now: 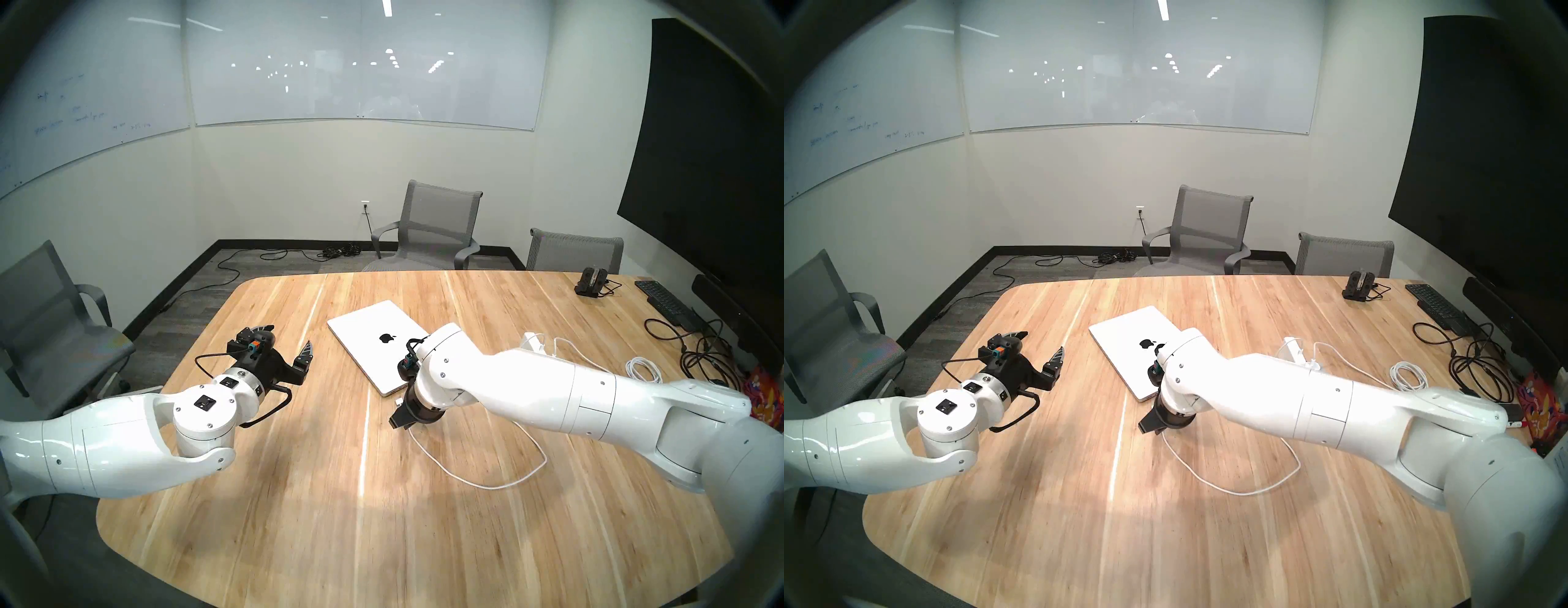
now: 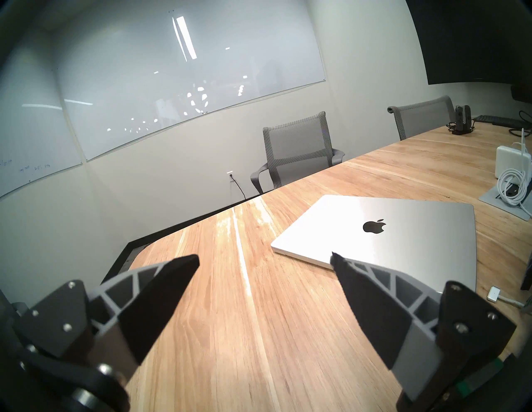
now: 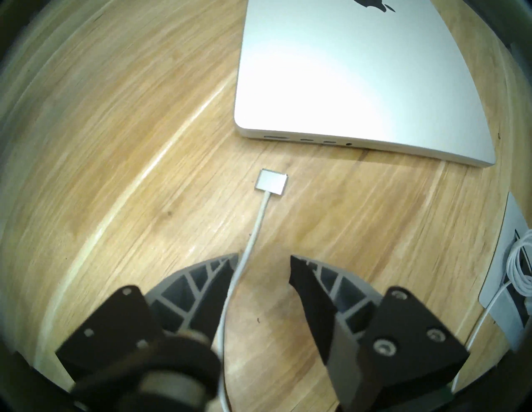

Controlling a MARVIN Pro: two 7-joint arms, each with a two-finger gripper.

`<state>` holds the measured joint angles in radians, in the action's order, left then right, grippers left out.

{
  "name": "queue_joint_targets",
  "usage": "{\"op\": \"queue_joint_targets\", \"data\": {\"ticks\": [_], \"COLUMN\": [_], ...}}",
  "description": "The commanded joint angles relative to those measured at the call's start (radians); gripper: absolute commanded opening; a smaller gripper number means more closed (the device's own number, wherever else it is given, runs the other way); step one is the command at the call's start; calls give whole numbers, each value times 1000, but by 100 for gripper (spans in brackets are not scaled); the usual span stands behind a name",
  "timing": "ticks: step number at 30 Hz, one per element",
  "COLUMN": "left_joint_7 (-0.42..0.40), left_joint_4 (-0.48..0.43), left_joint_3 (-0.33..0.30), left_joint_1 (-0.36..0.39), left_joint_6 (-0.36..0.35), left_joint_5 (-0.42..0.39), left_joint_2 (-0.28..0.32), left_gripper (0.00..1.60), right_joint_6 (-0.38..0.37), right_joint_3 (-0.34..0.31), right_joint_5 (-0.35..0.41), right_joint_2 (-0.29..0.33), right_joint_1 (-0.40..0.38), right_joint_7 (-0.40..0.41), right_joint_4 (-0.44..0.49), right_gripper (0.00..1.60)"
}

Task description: Plug the charging cable into the port of a MacBook

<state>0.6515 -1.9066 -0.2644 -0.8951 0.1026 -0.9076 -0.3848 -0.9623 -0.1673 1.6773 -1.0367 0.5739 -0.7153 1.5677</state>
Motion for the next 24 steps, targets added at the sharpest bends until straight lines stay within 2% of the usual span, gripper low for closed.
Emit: {"op": "queue_joint_targets", "data": {"ticks": [1, 4, 8, 22, 24], "left_joint_7": [-1, -1, -1, -1, -1], "left_joint_4": [-2, -2, -2, -2, -2], "left_joint_3": [-13, -13, -13, -13, -13], "left_joint_1": [14, 14, 14, 14, 14], "left_joint_6": [4, 4, 4, 4, 4], "left_joint_5": [-2, -2, -2, -2, -2], "left_joint_2": [-1, -1, -1, -1, -1], "left_gripper": [160, 160, 160, 160, 160], "right_joint_6": [2, 2, 2, 2, 2], "right_joint_3": [12, 20, 36, 75, 76], "right_joint_5": [0, 7, 13, 42, 49], "right_joint_2": [-16, -19, -26, -58, -59], "right_joint_1": [-46, -53, -66, -92, -94], "right_joint_7": [1, -4, -3, -14, -10], "right_joint_4": [2, -3, -16, -58, -61], "right_gripper": [92, 92, 80, 75, 68]}}
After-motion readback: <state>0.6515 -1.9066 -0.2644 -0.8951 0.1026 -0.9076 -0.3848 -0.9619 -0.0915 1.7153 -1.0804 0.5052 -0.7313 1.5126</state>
